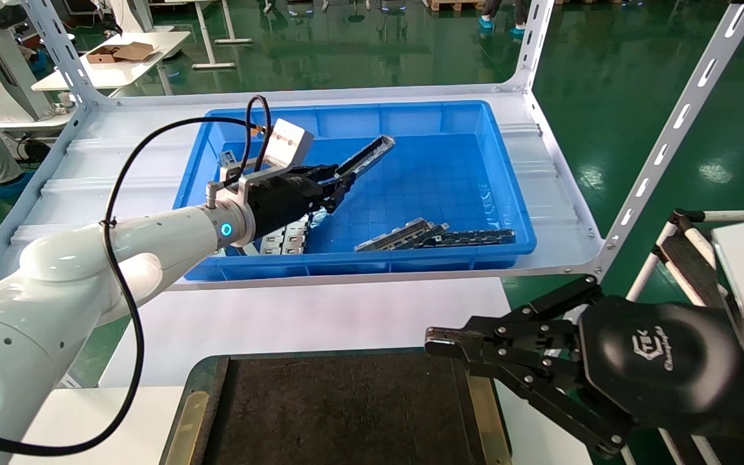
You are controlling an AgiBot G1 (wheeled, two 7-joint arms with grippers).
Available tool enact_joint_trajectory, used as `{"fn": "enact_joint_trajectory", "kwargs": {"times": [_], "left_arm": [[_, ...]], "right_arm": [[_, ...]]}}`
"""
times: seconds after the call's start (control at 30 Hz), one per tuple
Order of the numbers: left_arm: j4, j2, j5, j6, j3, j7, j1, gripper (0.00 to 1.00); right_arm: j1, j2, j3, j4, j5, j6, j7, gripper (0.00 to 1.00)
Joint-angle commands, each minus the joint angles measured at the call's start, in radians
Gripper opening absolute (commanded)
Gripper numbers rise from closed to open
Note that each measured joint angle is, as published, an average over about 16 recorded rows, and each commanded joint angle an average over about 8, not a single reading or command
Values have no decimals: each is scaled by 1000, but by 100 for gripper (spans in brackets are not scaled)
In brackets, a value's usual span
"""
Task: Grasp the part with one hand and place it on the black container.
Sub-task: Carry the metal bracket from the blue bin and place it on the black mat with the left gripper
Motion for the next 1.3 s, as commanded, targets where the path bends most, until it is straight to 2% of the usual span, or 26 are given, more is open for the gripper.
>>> {"fn": "enact_joint_trajectory", "kwargs": {"times": [0.03,0.3,0.63,0.73,1.03,1.3], "left_arm": [[7,-2,-15,10,-3,6,-7,0],[21,-49,-83,195,-44,62,-26,0],[-32,-167,-165,627,-85,156,29,0],[-35,-194,-181,716,-91,161,50,0],[-92,-266,-211,842,-97,129,145,0],[-245,-331,-223,810,-88,56,295,0]], "right_arm": [[0,0,0,0,0,0,0,0],[0,0,0,0,0,0,0,0],[0,0,0,0,0,0,0,0],[0,0,-1,0,0,0,0,0],[0,0,-1,0,0,0,0,0],[0,0,-1,0,1,0,0,0]]}}
